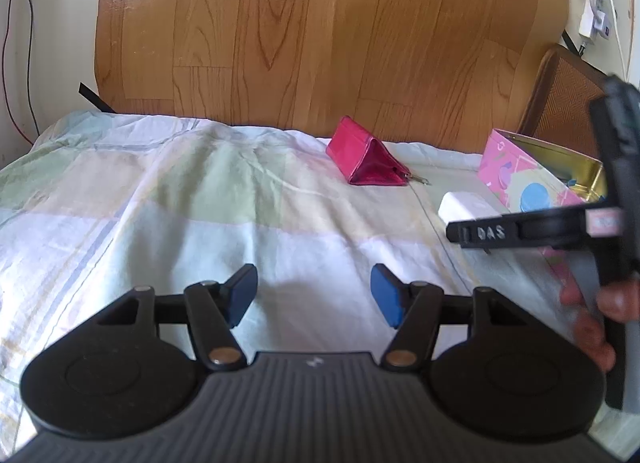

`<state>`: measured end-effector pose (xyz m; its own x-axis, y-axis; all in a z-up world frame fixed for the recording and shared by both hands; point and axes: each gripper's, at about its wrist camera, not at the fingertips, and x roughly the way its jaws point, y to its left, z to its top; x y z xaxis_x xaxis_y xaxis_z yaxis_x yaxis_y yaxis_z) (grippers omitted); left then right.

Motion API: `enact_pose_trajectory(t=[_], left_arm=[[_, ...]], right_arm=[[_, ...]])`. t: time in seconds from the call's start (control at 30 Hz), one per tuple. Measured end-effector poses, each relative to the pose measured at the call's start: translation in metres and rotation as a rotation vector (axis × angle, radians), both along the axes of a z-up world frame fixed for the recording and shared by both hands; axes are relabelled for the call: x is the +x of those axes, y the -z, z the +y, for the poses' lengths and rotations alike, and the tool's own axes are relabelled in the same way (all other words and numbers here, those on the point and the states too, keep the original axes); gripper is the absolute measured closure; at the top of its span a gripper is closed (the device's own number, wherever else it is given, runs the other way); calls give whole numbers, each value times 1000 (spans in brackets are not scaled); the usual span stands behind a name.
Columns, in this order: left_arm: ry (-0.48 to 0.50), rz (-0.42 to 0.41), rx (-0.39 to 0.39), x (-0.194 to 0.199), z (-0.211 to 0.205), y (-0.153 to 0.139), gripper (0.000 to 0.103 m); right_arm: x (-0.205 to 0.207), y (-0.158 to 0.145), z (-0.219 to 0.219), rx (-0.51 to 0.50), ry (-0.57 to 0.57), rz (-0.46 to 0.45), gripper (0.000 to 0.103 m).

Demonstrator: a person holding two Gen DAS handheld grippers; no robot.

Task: Organize rigid objects
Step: 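Grasp the white charger plug with the right gripper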

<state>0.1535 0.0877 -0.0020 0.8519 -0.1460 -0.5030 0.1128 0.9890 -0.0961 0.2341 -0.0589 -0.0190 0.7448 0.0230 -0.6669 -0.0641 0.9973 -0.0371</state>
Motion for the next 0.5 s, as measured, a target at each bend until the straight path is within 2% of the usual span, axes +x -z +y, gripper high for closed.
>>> enact_pose_trajectory(t=[0.1,0.3,0.5], left_arm=[[1,4,0,1,0,0,38],[7,7,9,2,-1,2,38],[14,1,41,0,-6,2,38]], right_arm=[[-30,-1,4,7,-79,-9,54],[-113,-1,22,-80,-300,-64,54],[-181,-5,15,-134,-380,-118,54]])
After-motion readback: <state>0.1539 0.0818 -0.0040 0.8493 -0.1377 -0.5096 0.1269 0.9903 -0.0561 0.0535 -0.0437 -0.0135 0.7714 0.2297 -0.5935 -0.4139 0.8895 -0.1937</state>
